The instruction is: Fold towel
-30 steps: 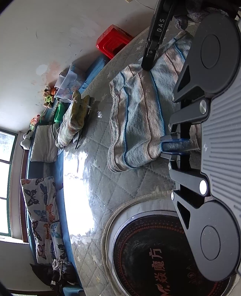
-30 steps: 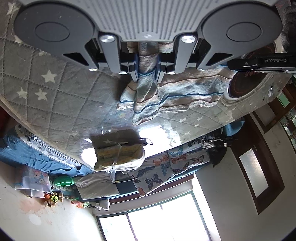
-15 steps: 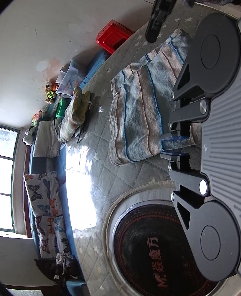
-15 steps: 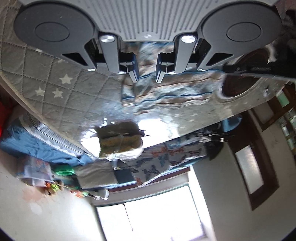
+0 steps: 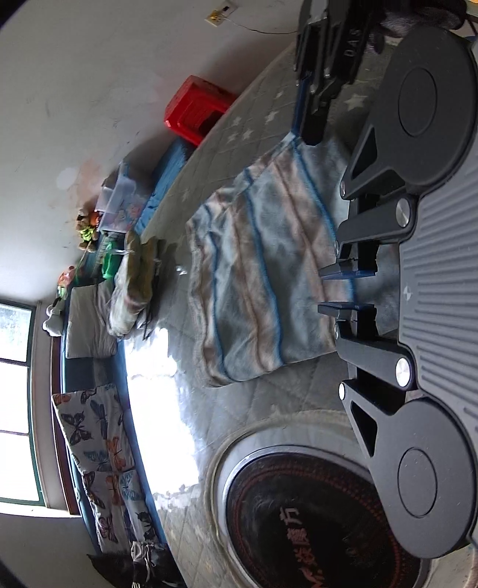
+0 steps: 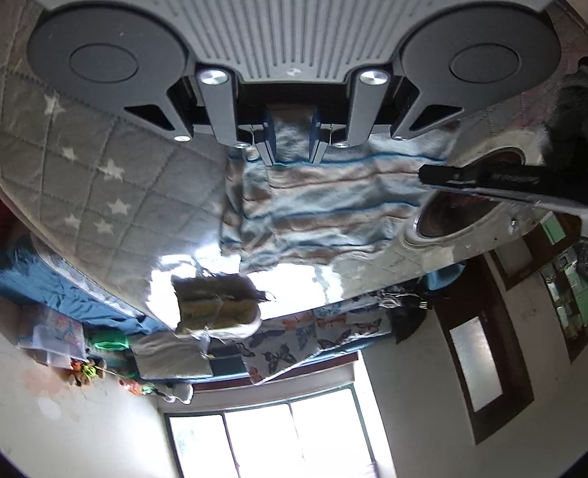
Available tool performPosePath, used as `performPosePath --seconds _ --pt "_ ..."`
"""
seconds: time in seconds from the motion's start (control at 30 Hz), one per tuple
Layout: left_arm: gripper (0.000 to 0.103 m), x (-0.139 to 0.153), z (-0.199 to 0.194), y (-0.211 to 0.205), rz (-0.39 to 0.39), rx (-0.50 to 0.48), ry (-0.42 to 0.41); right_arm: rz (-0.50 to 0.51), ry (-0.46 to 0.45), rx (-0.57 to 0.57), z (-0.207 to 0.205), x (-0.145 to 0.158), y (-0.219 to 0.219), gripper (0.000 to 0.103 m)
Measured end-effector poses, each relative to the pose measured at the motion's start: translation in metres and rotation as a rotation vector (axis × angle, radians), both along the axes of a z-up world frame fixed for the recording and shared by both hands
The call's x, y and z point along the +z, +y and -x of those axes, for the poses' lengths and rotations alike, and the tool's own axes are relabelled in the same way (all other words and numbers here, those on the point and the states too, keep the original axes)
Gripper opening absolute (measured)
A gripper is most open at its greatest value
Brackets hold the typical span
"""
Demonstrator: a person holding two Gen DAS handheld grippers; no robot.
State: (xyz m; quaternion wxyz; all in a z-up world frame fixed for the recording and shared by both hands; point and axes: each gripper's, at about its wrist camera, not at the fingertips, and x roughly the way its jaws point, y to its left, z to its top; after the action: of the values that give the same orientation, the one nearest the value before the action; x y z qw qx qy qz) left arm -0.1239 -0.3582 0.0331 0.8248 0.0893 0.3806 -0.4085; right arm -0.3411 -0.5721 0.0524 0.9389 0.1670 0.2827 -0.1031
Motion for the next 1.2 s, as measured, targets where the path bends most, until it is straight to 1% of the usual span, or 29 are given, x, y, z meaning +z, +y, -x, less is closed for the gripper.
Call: performPosePath --seconds 0.17,0.33,0.5,0.63,0.73,0.9,1.03,1.2 --pt "0.015 -0.006 0.000 0.000 -0.014 -0.003 0.004 -0.008 0.016 -0.002 -0.001 -0.001 -0.003 0.016" --pt "0.015 -0.006 -0.001 0.002 -0.011 -0.002 0.005 0.017 0.006 0.006 -0.010 0.014 -0.004 0.017" --pt "0.015 -0.005 -0.003 0.004 -0.003 0.002 0.009 0.022 -0.001 0.015 -0.033 0.028 -0.014 0.017" --pt "0.015 -0.005 -0.004 0.005 0.002 0.001 0.016 0.006 0.004 0.020 -0.064 0.035 -0.028 0.017" --pt "0.015 -0.005 -0.005 0.006 0.006 -0.001 0.023 0.014 0.011 0.021 -0.085 0.037 -0.033 0.017" --pt "0.015 -0.006 -0.008 0.006 0.014 -0.005 0.035 0.027 0.034 0.024 -0.116 0.031 -0.037 0.017" --pt "0.015 -0.007 -0.011 0.006 0.019 -0.010 0.043 0.022 0.071 0.001 -0.139 0.017 -0.048 0.017" --pt "0.015 -0.008 -0.012 0.008 0.027 -0.016 0.052 0.009 0.104 -0.038 -0.153 0.002 -0.062 0.016"
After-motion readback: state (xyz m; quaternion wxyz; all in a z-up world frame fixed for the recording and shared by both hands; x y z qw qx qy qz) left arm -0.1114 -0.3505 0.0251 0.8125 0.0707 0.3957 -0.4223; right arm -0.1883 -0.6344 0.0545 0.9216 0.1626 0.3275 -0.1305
